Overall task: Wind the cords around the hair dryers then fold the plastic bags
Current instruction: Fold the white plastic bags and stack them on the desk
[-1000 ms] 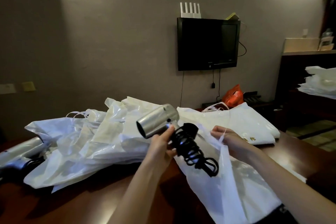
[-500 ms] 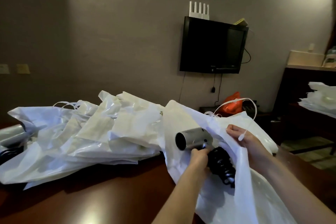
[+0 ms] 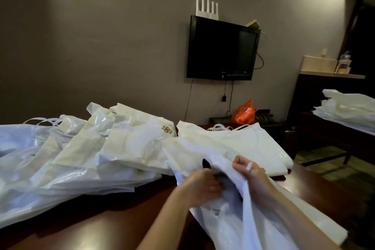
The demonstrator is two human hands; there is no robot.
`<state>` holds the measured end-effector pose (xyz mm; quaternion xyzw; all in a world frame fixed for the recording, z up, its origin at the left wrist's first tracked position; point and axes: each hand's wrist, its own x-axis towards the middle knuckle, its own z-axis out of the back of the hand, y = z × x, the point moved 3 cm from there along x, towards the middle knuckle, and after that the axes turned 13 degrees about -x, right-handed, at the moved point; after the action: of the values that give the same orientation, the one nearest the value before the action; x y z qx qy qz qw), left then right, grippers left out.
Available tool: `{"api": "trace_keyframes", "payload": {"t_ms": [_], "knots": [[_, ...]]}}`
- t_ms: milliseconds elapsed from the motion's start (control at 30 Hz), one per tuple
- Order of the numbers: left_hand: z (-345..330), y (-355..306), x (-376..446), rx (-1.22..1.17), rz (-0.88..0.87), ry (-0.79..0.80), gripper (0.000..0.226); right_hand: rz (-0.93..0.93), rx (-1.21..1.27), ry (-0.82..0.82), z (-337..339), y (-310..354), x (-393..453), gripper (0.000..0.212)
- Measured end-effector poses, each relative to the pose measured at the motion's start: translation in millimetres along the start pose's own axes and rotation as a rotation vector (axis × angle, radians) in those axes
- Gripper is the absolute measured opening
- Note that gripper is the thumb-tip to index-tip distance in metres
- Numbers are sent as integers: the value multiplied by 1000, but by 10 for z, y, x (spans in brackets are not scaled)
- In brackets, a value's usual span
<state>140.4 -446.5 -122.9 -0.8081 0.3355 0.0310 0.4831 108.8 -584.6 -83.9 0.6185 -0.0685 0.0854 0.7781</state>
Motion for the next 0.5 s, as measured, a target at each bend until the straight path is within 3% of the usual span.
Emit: {"api": "trace_keyframes", "payload": {"t_ms": [67, 133, 200, 267, 400, 467, 500], "knots": [[268, -150, -212, -10, -33, -51, 39, 60, -227, 32, -119, -66, -56, 10], [545, -254, -446, -1, -71, -116, 53, 54, -507, 179, -321, -162, -168, 9], [766, -289, -636, 80, -81, -204, 64, 68, -882, 346, -482, -301, -284, 37], [890, -251, -688, 173, -88, -291, 68, 183, -1176, 376, -608, -377, -368, 69], [641, -70, -642, 156, -104, -305, 28, 199, -1150, 278, -582, -511, -319, 98], [510, -14, -538, 87, -133, -276, 29, 210, -1168, 276, -606, -494, -359, 98], [509, 8, -449, 62, -168, -289, 43, 222, -1195, 295, -636, -476, -379, 91]]}}
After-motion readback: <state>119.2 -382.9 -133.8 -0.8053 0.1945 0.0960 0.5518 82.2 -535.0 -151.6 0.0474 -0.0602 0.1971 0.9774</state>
